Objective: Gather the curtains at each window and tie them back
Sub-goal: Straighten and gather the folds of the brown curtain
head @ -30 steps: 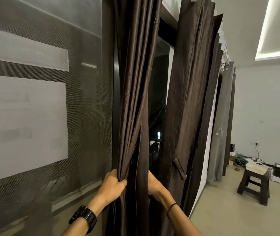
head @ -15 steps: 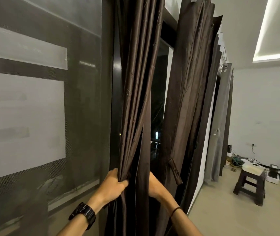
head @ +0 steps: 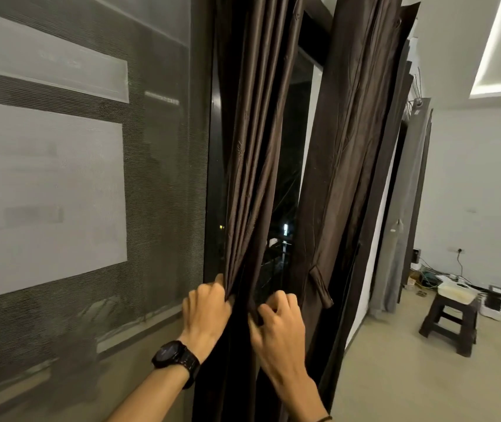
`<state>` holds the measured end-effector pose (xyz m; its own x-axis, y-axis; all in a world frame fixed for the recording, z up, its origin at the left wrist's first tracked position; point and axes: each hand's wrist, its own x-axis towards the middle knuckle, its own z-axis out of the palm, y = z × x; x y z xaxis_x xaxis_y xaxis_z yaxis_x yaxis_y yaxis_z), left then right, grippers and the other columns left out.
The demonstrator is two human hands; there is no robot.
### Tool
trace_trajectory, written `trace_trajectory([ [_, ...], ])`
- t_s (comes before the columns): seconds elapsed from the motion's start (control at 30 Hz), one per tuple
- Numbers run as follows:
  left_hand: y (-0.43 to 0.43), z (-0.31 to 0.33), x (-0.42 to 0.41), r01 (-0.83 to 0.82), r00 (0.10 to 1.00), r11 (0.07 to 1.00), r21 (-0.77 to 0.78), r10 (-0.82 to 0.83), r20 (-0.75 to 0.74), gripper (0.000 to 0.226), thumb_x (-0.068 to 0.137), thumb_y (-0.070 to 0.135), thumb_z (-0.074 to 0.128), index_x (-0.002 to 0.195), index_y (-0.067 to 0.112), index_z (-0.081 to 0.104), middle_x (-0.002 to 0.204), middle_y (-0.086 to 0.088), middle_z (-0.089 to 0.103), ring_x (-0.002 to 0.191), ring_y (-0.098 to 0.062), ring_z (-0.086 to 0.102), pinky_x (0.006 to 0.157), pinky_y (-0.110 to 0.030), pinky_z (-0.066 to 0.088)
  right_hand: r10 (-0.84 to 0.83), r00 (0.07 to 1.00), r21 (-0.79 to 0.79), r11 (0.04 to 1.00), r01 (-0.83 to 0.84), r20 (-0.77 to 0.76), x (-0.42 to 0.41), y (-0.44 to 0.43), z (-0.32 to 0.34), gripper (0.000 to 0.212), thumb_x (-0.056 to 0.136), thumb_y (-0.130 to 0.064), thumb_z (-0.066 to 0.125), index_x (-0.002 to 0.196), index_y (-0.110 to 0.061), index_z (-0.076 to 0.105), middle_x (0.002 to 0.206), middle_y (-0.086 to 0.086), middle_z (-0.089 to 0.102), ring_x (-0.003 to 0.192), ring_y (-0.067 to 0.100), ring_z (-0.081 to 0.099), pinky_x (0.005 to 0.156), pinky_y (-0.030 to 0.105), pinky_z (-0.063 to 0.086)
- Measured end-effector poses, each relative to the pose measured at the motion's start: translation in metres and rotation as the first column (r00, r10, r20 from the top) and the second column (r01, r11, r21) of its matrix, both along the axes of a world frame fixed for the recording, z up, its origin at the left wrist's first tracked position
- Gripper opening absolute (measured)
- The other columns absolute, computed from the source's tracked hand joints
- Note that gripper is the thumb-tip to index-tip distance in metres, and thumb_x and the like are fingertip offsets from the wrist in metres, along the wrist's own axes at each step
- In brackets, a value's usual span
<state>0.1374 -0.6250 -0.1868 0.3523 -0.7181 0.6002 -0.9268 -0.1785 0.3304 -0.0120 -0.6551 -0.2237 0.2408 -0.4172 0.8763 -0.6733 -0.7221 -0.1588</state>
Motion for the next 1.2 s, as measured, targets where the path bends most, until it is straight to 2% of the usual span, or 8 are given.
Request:
trace_trajectory([
  [0.17, 0.002, -0.004, -0.017, 0.025, 0.999, 1.0, -0.014, -0.026, -0.035, 0.034, 0.106, 0.029, 0.043, 0.137, 0.015, 0.039, 0.107, -0.008, 0.071, 0.103, -0.033, 0.071, 0.081, -0.041, 0.054, 0.245, 0.957, -0.367, 0.885, -0.287, -0.156, 0.013, -0.005, 0.005, 0.018, 0.09, -0.019, 0.071, 0.075, -0.009, 0.068, 0.115, 0.008, 0.069, 0.102, 0.026, 0.062, 0.079, 0.034, 0.048],
  [0.4, 0.016, -0.026, -0.015, 0.292, 0.879, 0.896, -0.335, -0.39, -0.276, 0.031, 0.078, 0.023, 0.085, 0.086, 0.029, 0.056, 0.07, 0.012, 0.069, 0.068, -0.006, 0.068, 0.054, -0.03, 0.052, 0.301, 0.949, -0.034, 0.952, -0.305, -0.09, 0.009, -0.046, 0.012, 0.022, 0.1, -0.025, 0.057, 0.082, -0.014, 0.059, 0.084, -0.002, 0.056, 0.071, 0.015, 0.056, 0.058, 0.033, 0.049],
  [0.57, 0.024, -0.022, 0.002, 0.426, 0.673, 0.796, -0.43, -0.597, -0.437, 0.032, 0.076, 0.008, 0.083, 0.105, 0.019, 0.077, 0.092, 0.009, 0.08, 0.087, -0.007, 0.077, 0.08, -0.036, 0.064, 0.377, 0.917, 0.122, 0.912, -0.392, 0.13, 0.008, -0.04, 0.017, 0.022, 0.096, -0.021, 0.07, 0.078, -0.02, 0.057, 0.08, -0.016, 0.049, 0.07, -0.006, 0.048, 0.065, 0.007, 0.034],
  [0.67, 0.029, -0.02, 0.009, 0.521, 0.48, 0.715, -0.466, -0.697, -0.532, 0.047, 0.076, -0.002, 0.063, 0.12, 0.011, 0.071, 0.104, -0.004, 0.081, 0.1, -0.022, 0.078, 0.088, -0.045, 0.063, 0.364, 0.893, 0.185, 0.89, -0.417, 0.264, 0.009, -0.04, 0.021, 0.012, 0.091, -0.019, 0.076, 0.081, -0.02, 0.068, 0.078, -0.022, 0.057, 0.076, -0.004, 0.059, 0.068, 0.009, 0.041],
  [0.73, 0.028, -0.021, 0.008, 0.502, 0.511, 0.732, -0.461, -0.681, -0.525, 0.046, 0.081, -0.005, 0.065, 0.123, 0.013, 0.072, 0.107, -0.002, 0.081, 0.103, -0.018, 0.077, 0.09, -0.043, 0.063, 0.378, 0.864, 0.237, 0.853, -0.464, 0.332, 0.009, -0.042, 0.02, 0.012, 0.087, -0.01, 0.076, 0.085, -0.021, 0.073, 0.081, -0.018, 0.065, 0.082, 0.002, 0.066, 0.073, 0.019, 0.051],
  [0.9, 0.02, -0.018, -0.001, 0.475, 0.864, 0.757, -0.448, -0.498, 0.073, 0.008, 0.086, 0.027, 0.078, 0.088, 0.021, 0.083, 0.08, 0.013, 0.067, 0.075, -0.005, 0.064, 0.065, -0.03, 0.055, 0.439, 0.81, 0.291, 0.776, -0.56, 0.389, 0.01, -0.043, 0.013, 0.032, 0.086, 0.009, 0.066, 0.101, -0.017, 0.078, 0.095, -0.008, 0.075, 0.092, 0.009, 0.072, 0.08, 0.032, 0.058],
  [1.07, 0.025, -0.008, -0.017, 0.597, 0.692, 0.785, -0.168, -0.398, 0.602, 0.019, 0.094, 0.035, 0.066, 0.089, 0.018, 0.072, 0.1, 0.004, 0.059, 0.093, -0.018, 0.055, 0.077, -0.031, 0.044, 0.548, 0.702, 0.275, 0.663, -0.696, 0.454, 0.004, -0.035, 0.025, 0.035, 0.09, 0.015, 0.063, 0.115, -0.008, 0.072, 0.098, 0.0, 0.076, 0.097, 0.015, 0.072, 0.082, 0.035, 0.059],
  [1.2, 0.023, -0.005, -0.019, 0.598, 0.67, 0.787, -0.15, -0.388, 0.633, 0.011, 0.1, 0.03, 0.062, 0.099, 0.02, 0.066, 0.097, 0.005, 0.067, 0.088, -0.016, 0.059, 0.072, -0.032, 0.047, 0.51, 0.647, 0.283, 0.617, -0.734, 0.568, -0.002, -0.029, 0.027, 0.034, 0.095, 0.013, 0.06, 0.118, -0.012, 0.06, 0.072, 0.005, 0.064, 0.069, 0.015, 0.061, 0.061, 0.023, 0.048],
])
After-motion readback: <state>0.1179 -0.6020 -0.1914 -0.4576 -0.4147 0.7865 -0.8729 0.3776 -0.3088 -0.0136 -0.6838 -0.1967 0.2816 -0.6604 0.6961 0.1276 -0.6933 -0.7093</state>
